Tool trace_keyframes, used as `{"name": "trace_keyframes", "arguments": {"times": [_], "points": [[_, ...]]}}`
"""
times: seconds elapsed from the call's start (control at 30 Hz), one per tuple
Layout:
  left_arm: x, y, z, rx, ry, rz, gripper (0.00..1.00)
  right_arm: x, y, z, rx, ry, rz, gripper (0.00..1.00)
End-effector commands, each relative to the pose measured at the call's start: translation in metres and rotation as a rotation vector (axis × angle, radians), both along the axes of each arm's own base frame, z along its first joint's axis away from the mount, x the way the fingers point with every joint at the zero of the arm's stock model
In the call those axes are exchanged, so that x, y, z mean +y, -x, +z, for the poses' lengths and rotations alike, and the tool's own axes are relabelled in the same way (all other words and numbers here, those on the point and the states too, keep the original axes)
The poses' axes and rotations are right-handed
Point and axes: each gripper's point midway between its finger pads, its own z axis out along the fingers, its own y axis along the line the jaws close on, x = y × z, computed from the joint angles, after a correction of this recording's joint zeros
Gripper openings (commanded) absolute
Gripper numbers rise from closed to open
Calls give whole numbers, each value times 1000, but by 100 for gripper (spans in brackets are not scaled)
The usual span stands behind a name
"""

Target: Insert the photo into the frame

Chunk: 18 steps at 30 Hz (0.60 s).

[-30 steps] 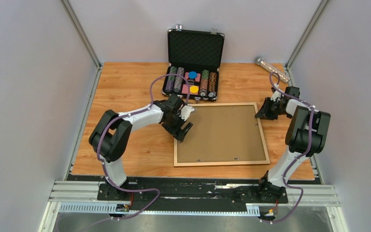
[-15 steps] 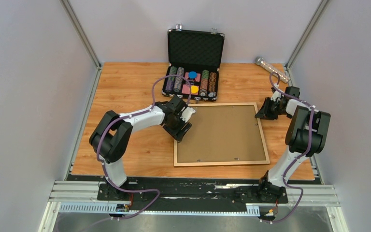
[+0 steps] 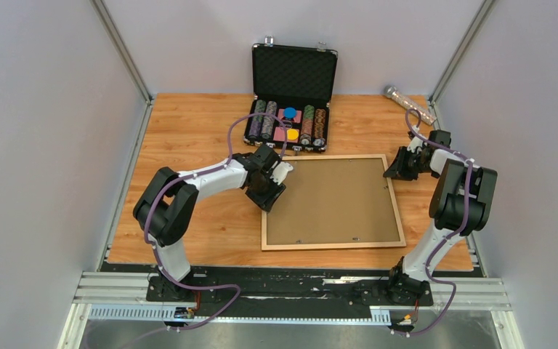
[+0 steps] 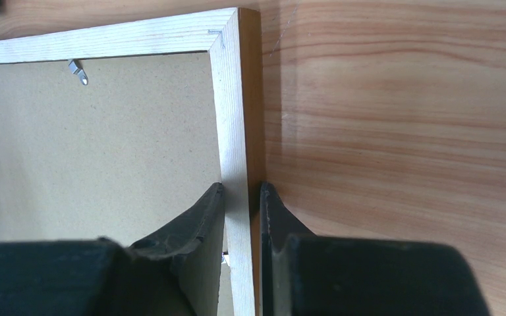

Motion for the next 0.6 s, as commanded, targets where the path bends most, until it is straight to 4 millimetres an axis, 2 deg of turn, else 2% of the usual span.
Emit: {"name": "trace_keyframes", "arguments": {"times": [0.0,0.2,0.4,0.47,0.57], "points": [[6,5,1,-12,-22,-37,48,-18,11,-11,49,43,-56,0],[5,4,4,-18,-19,-42,42,-18,11,-11,47,43,-50,0],[3,4,10,-28,1,-50,41,-18,11,-12,46,48,-43,0],[1,5,12,-28,12,-56,43,-18,11,-12,46,49,-42,0],[-2,7,15,-21,31,-68,53,-19,10,-11,44,50,-42,0]]}}
